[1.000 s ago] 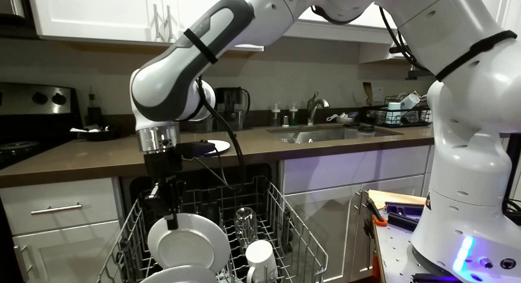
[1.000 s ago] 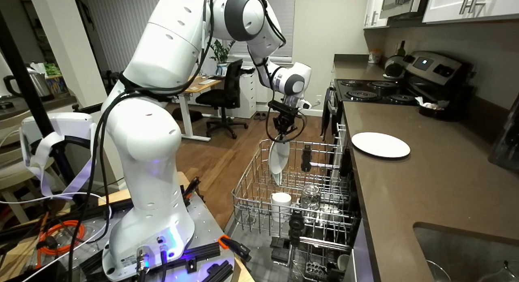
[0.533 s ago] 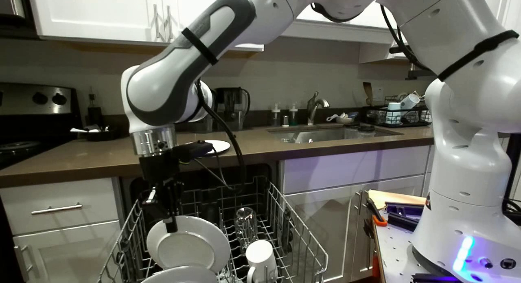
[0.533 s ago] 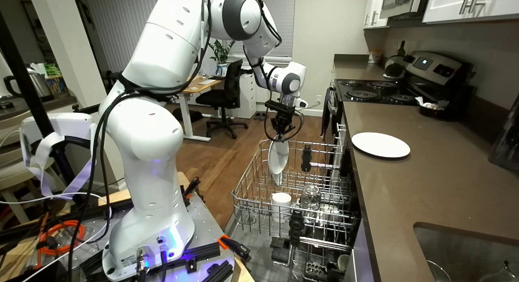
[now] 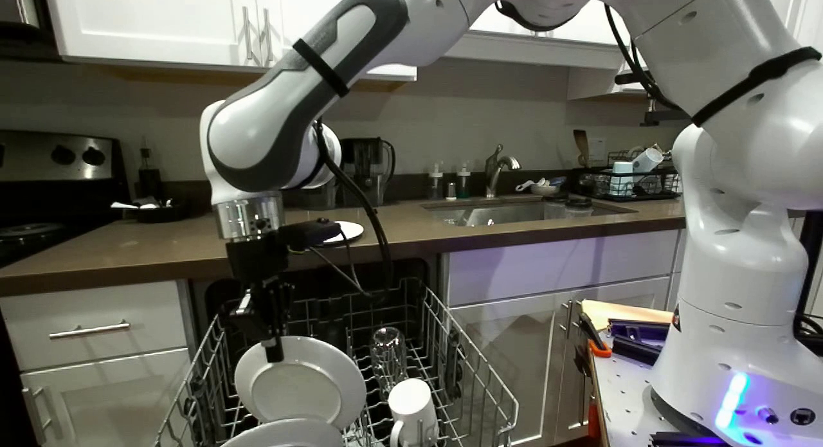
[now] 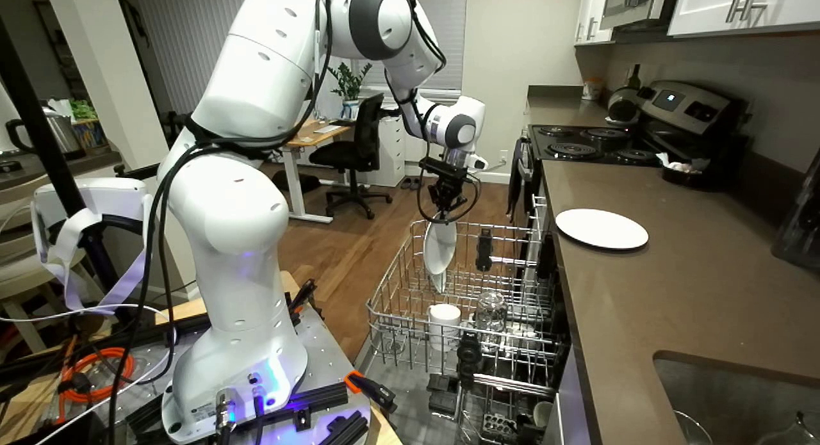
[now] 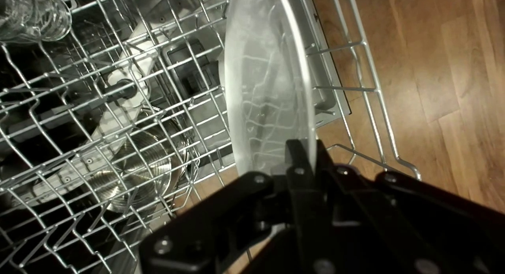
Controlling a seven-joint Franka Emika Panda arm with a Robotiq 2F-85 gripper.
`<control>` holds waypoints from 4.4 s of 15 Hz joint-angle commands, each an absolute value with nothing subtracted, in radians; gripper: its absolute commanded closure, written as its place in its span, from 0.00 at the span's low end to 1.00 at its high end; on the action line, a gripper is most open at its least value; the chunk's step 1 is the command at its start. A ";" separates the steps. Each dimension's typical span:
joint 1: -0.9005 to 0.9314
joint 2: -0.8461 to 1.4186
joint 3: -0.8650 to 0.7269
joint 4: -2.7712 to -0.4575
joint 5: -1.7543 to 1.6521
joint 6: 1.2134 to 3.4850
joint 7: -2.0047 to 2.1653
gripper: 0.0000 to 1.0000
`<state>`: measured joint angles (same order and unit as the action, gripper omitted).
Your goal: Put the plate in the dishwasher on the plate on the counter
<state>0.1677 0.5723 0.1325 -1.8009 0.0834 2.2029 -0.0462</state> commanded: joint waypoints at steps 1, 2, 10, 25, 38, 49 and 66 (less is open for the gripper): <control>0.108 0.456 0.142 -1.918 0.103 2.221 -0.116 0.94; 0.095 0.442 0.139 -1.934 0.105 2.222 -0.132 0.94; 0.088 0.395 0.106 -1.976 0.040 2.208 -0.094 0.94; 0.294 0.420 0.033 -1.911 -0.367 2.195 0.296 0.94; 0.327 0.437 0.020 -1.901 -0.418 2.123 0.356 0.95; 0.423 0.434 0.011 -1.793 -0.712 1.819 0.599 0.95; 0.344 0.451 0.045 -1.754 -1.038 1.676 0.669 0.95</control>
<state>0.3817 0.4482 0.0281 -1.7677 -0.9780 1.6913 0.6814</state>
